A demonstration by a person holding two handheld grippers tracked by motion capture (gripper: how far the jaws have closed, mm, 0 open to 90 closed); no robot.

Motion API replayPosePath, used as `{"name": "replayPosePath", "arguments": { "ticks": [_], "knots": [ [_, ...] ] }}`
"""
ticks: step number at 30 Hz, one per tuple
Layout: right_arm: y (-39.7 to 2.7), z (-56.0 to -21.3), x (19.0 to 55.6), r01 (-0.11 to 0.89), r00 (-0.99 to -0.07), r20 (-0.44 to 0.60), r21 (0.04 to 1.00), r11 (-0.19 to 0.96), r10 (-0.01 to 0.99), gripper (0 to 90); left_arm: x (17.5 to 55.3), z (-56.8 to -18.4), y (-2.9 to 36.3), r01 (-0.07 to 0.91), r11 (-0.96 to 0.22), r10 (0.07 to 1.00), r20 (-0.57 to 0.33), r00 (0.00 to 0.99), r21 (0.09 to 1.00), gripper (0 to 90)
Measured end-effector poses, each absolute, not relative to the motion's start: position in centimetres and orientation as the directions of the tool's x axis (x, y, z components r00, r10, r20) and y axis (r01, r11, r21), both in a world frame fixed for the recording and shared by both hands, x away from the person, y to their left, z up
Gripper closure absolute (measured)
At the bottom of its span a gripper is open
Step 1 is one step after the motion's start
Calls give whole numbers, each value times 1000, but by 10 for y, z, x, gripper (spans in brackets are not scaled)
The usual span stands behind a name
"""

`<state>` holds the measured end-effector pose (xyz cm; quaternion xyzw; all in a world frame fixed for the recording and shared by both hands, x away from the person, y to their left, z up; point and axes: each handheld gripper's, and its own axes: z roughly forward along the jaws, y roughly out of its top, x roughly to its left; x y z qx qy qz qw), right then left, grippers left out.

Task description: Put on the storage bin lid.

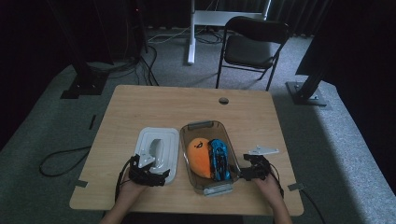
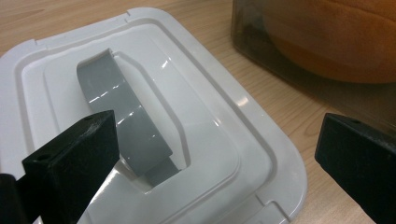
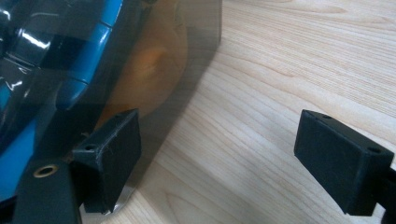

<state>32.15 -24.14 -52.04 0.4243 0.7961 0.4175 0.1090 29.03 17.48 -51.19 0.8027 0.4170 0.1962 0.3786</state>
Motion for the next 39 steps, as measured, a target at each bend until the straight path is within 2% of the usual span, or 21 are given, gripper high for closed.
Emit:
{"name": "replayPosePath", "arguments": {
  "ticks": [19,39],
  "knots": [
    [-239,-522,321,585,-622,177,753,301,763,143,301,-511,194,583,-324,871,-6,492,745,2],
    [-233,-521,320,579,-632,169,751,317,756,143,335,-518,189,633,-364,894,65,443,683,18]
  ]
}}
